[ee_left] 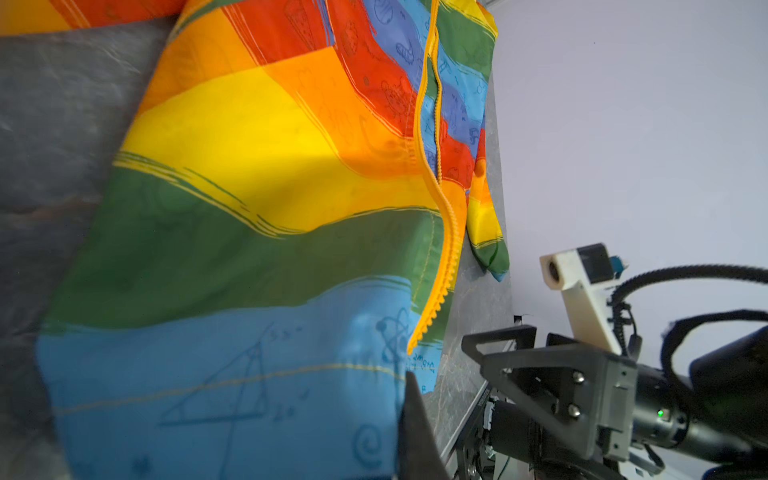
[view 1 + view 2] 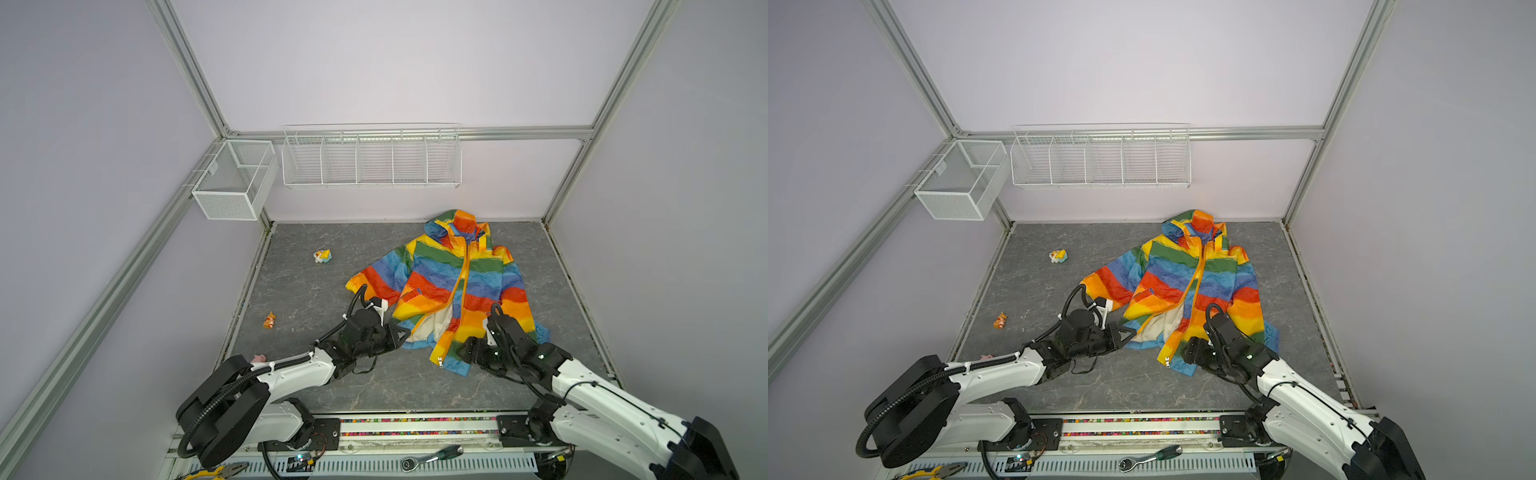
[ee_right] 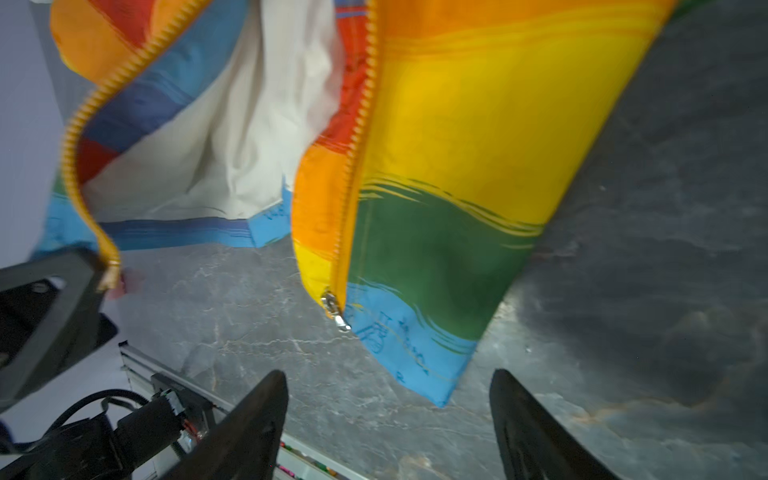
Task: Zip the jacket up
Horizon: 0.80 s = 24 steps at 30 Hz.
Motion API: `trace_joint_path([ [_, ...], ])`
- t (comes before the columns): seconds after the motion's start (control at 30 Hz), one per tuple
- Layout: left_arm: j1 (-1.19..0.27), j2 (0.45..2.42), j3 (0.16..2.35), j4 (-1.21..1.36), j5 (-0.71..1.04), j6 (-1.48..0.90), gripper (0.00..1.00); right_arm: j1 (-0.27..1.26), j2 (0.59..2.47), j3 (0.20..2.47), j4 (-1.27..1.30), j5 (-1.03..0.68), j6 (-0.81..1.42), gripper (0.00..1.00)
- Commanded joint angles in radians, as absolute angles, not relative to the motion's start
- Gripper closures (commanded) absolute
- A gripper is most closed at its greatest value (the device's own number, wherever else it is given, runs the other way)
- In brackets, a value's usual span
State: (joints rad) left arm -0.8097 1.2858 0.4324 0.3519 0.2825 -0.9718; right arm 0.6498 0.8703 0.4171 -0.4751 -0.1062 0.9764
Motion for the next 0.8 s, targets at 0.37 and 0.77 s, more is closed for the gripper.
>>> trace_joint_path([
  [0.37, -0.799, 1.125, 0.497, 0.281, 0.119, -0.768, 1.0, 0.632, 1.075, 0.412, -0.329, -0.103, 0.977, 0.53],
  [0.77, -0.798, 0.97, 0.465, 0.186, -0.015, -0.749, 1.0, 0.362, 1.125, 0.544, -0.362, -0.252, 0.682, 0.94],
])
